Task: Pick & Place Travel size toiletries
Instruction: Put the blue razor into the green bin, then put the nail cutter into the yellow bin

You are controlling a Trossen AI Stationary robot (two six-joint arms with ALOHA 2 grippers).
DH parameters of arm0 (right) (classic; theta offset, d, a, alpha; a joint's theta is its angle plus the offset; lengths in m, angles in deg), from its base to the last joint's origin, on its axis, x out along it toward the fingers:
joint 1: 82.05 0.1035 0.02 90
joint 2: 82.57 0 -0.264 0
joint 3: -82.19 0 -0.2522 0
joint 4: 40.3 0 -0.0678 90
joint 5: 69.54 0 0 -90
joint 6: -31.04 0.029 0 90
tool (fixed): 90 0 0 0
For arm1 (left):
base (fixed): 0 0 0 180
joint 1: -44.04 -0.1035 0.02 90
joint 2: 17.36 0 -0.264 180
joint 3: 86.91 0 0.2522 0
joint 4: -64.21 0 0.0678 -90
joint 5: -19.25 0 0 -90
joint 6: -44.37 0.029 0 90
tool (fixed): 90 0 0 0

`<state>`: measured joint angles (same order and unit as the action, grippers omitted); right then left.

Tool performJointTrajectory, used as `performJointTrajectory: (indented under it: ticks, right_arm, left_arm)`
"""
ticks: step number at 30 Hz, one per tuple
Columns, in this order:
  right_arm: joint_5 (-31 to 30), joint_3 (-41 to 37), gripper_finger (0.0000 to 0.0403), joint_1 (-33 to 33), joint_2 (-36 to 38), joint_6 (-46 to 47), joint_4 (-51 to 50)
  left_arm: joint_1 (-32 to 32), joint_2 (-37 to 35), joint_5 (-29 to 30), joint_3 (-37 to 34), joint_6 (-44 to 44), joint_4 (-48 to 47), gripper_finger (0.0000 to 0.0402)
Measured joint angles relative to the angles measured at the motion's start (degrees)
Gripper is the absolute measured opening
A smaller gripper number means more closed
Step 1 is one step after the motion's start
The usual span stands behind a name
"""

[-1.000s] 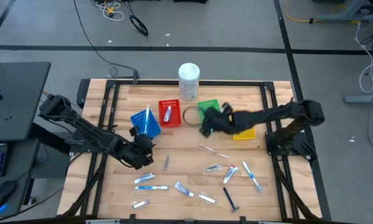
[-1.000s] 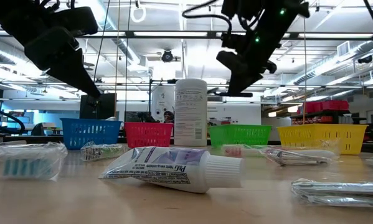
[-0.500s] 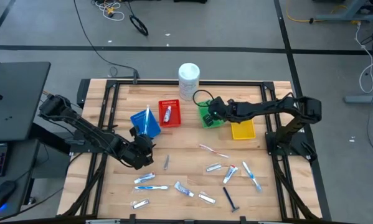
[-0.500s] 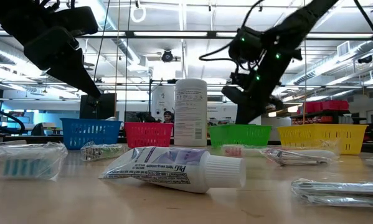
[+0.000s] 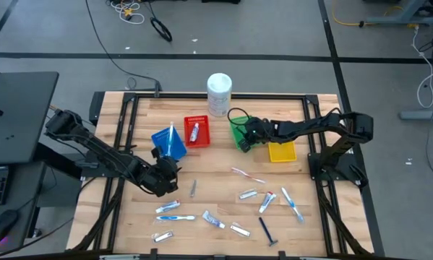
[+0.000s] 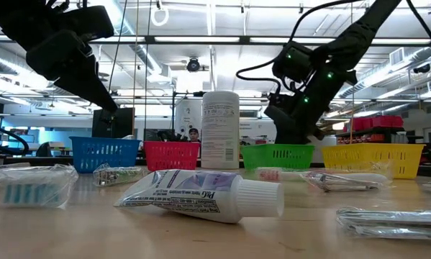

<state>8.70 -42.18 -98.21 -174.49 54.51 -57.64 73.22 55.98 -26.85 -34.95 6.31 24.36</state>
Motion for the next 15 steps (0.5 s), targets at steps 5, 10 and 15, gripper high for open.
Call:
performJointTrajectory:
  ticks: [5, 10, 15]
  right_arm:
    - [-0.1, 0.0, 0.0118, 0.0, 0.0, -2.2, 0.6]
    - [-0.2, 0.5, 0.0145, 0.4, 1.3, -6.4, 0.7]
    - [-0.1, 3.4, 0.0149, 3.5, 4.2, -9.5, 0.6]
  left_arm:
    - [0.0, 0.0, 0.0, 0.0, 1.1, 0.1, 0.0138]
    - [0.0, 0.0, 0.0, 0.0, 0.9, 0.2, 0.0138]
    - [0.0, 0.0, 0.1, 0.0, 0.8, 0.2, 0.0138]
